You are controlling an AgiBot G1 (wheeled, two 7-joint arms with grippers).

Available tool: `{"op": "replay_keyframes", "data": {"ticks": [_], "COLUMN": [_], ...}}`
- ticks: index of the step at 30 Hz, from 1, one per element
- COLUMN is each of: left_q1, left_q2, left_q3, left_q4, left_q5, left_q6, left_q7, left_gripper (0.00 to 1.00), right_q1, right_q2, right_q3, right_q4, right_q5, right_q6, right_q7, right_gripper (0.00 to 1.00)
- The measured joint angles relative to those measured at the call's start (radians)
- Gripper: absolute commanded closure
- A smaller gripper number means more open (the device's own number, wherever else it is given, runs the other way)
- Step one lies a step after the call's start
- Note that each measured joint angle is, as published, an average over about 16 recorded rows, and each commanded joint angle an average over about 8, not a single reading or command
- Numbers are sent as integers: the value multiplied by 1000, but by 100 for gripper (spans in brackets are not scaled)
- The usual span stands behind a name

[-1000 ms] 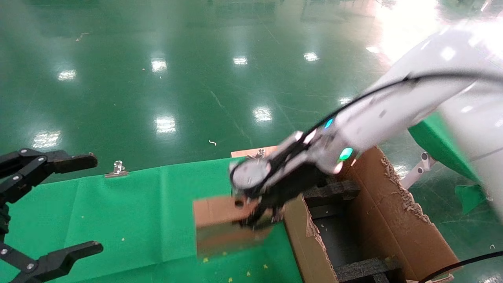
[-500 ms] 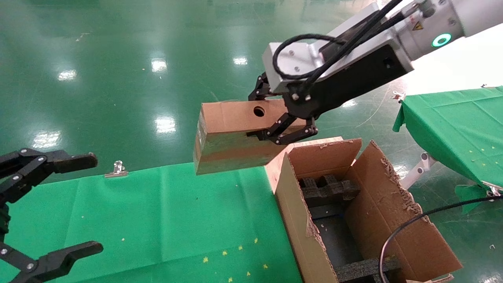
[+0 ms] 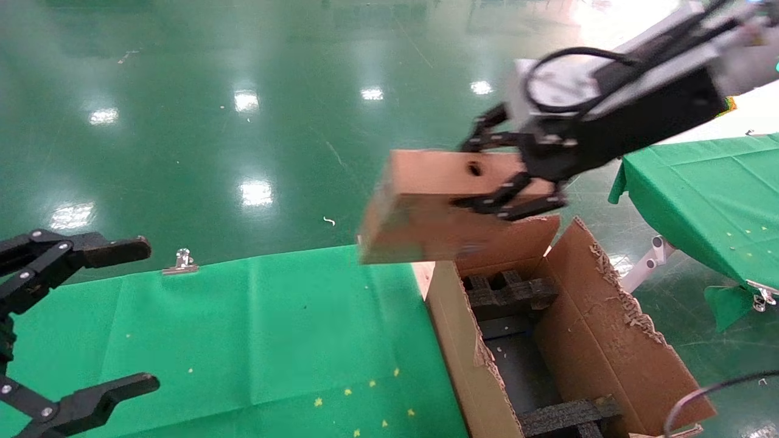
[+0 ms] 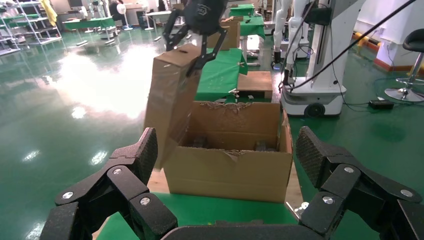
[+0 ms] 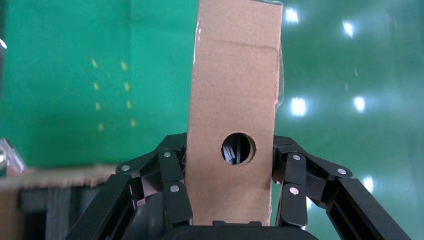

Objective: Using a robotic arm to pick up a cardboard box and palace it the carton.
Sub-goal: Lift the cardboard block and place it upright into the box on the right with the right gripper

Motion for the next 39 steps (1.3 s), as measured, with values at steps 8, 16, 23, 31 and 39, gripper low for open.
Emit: {"op": "replay_keyframes", "data": {"ticks": [8,16,23,31,39], "left_q1": [0,0,0,0,0], "left_q2": [0,0,0,0,0], "left_q3": [0,0,1,1,1], "left_q4": [0,0,0,0,0], "left_q5": [0,0,0,-1,-1], "left_q6": [0,0,0,0,0], "left_q7": [0,0,0,0,1], "left_gripper": [0,0,0,0,0], "right_q1": [84,109,97,60,6], "right_q2": [99,155,179,234,346], "right_q3": [-138,-254,-346,-408,-429], "right_q4": [-96,-177,-225,-228,-107], "right_q5": [-28,-13,35,86,109], "right_q6": [2,1,11,84,237], "right_q7": [-80,-110,-33,166,426], "right_gripper": [100,100,100,100,100]}}
